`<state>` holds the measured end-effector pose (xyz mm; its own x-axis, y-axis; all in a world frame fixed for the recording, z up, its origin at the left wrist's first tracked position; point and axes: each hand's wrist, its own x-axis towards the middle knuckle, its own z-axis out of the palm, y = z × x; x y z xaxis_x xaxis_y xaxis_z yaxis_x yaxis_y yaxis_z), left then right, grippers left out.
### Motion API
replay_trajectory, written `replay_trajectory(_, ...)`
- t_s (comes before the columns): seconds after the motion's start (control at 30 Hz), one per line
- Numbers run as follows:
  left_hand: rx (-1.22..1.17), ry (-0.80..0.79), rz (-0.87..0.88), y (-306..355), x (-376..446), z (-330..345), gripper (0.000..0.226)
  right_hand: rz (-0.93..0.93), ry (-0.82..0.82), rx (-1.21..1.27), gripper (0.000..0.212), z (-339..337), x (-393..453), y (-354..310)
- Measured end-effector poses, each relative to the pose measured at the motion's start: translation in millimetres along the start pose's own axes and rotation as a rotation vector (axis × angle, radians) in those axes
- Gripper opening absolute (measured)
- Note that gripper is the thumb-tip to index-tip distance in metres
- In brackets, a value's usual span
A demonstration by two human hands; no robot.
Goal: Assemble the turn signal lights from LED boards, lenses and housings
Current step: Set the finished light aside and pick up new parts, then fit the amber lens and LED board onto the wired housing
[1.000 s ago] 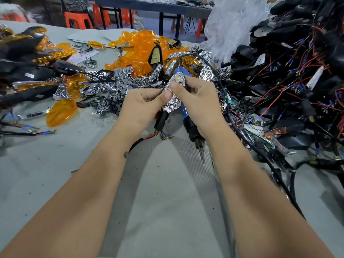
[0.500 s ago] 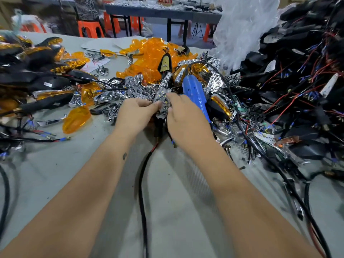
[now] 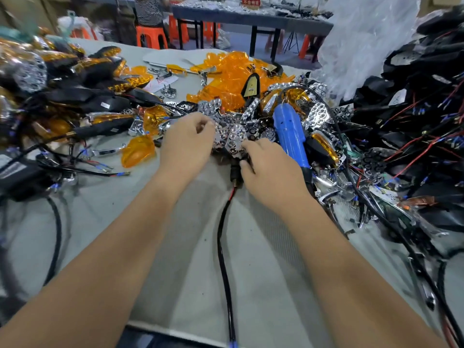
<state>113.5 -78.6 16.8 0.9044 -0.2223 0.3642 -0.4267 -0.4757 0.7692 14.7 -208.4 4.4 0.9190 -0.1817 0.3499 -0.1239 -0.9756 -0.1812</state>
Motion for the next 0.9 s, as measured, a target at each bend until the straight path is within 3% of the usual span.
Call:
replay_trajectory(0.1,-0.104,0.106,-0.066,-11,7,-26,0.025,-0.001,0.030,0.033,0.032,-1,0,0)
replay_trajectory(0.17,0.020,0.130,-0.129,-20,14,-44,0.033,0.002,0.053,0.061,0.033,-2,-1,-1)
replay_trajectory(0.27,0.456,-0.097,-0.269,-32,23,-60,0.049,0.004,0.076,0.083,0.036,-4,0,-1)
replay_trajectory(0.33,0.475,-0.274,-0.272,-35,18,-58,0.053,0.005,0.092,0.098,0.036,-5,-1,0)
replay_trajectory(0.43,0.457,-0.235,-0.206,-36,9,-49,0.060,-0.003,0.131,0.121,0.034,-7,-3,1)
replay_trajectory(0.7,-0.186,0.297,-0.083,-12,0,-28,0.069,0.064,0.310,0.312,0.026,-10,-3,9)
replay_trajectory(0.77,-0.261,0.291,-0.013,4,1,-16,0.059,0.164,0.358,0.481,0.024,-13,-1,14)
replay_trajectory(0.9,-0.406,0.086,0.088,35,-4,21,0.027,0.353,0.464,0.730,0.021,-23,3,29)
